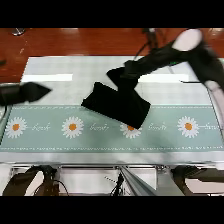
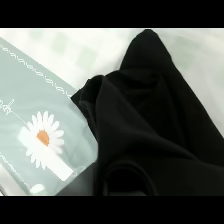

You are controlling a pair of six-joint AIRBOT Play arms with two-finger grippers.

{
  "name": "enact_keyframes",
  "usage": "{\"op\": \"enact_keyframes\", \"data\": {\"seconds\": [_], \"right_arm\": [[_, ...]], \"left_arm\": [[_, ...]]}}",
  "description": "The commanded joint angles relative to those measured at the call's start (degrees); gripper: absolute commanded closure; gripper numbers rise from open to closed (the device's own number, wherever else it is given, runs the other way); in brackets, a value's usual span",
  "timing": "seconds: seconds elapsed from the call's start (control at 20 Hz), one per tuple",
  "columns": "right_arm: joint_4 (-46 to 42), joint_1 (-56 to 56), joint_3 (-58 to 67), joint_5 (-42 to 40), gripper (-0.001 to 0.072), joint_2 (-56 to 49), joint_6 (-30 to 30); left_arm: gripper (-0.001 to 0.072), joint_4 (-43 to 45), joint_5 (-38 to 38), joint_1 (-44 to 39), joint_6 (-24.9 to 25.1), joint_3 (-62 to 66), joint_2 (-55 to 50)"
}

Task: Fold the shirts.

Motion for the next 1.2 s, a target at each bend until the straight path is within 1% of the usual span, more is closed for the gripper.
{"op": "enact_keyframes", "data": {"seconds": [0.0, 0.05, 0.1, 0.15, 0.2, 0.25, 0.3, 0.35, 0.4, 0.5, 0.6, 0.7, 0.75, 0.8, 0.9, 0.95, 1.05, 1.1, 1.15], "right_arm": [[0.0, 4.8, 6.6, -2.8, 0.0689, -11.2, 1.5], [0.1, 5.6, 7.7, -2.8, 0.0689, -13.5, 2.4], [0.8, 6.2, 8.5, -3.0, 0.0688, -15.2, 3.2], [3.4, 6.7, 8.5, -3.2, 0.0645, -16.5, 3.4], [6.3, 7.0, 8.5, -2.9, 0.0489, -17.3, 3.3], [9.1, 7.2, 8.5, -2.2, 0.0167, -17.8, 1.9], [12.0, 7.4, 8.5, -0.5, 0.0083, -17.9, -0.9], [15.0, 6.9, 8.6, 2.4, 0.0083, -17.7, -3.5], [16.4, 5.7, 8.6, 5.3, 0.0083, -17.1, -4.4], [15.1, 1.4, 8.6, 11.9, 0.0085, -14.2, -3.9], [9.3, -4.4, 8.6, 17.7, 0.0090, -8.6, -2.2], [-2.6, -10.2, 6.2, 19.6, 0.0089, 0.5, -1.7], [-8.3, -12.7, 2.8, 18.5, 0.0090, 5.7, -0.9], [-13.6, -15.0, -2.7, 15.5, 0.0089, 11.5, 0.2], [-21.6, -19.7, -20.2, 5.1, 0.0089, 24.8, 5.9], [-23.5, -21.7, -29.5, -0.5, 0.0090, 30.7, 9.7], [-22.2, -24.6, -47.7, -11.6, 0.0090, 40.3, 19.3], [-18.7, -24.9, -54.6, -15.8, 0.0090, 42.8, 21.7], [-12.3, -24.7, -60.3, -19.1, 0.0090, 43.7, 21.7]], "left_arm": [[0.0679, 0.3, 0.1, 1.4, -3.5, -13.3, 15.4], [0.0679, 0.3, 0.0, 1.4, -4.5, -15.3, 16.9], [0.0679, 0.3, 0.1, 1.4, -4.5, -17.0, 17.6], [0.0679, 0.3, 0.2, 1.4, -4.5, -18.3, 17.6], [0.0679, 0.3, 0.9, 1.4, -4.5, -19.5, 17.3], [0.0679, 0.3, 2.0, 1.4, -4.5, -20.4, 16.9], [0.0679, 0.3, 3.5, 1.4, -4.5, -21.2, 16.3], [0.0679, 0.3, 4.8, 1.4, -4.5, -21.7, 15.6], [0.0679, 0.3, 6.1, 1.4, -4.5, -22.1, 14.9], [0.0679, 0.1, 7.5, 1.4, -4.5, -22.3, 13.1], [0.0679, 0.1, 7.5, 1.4, -4.5, -22.3, 12.0], [0.0679, 0.1, 7.5, 1.4, -4.5, -22.3, 11.9], [0.0679, 0.1, 7.5, 1.4, -4.5, -22.3, 12.0], [0.0679, 0.1, 7.6, 1.4, -4.5, -22.3, 11.9], [0.0679, 0.1, 7.6, 1.4, -4.3, -22.3, 11.9], [0.0679, 0.1, 7.7, 1.4, -4.3, -22.3, 11.9], [0.0679, 0.1, 7.9, 1.4, -4.3, -22.3, 11.9], [0.0678, 0.0, 8.3, 1.4, -4.3, -22.3, 11.9], [0.0679, -0.2, 9.1, 1.4, -4.3, -22.3, 11.9]]}}
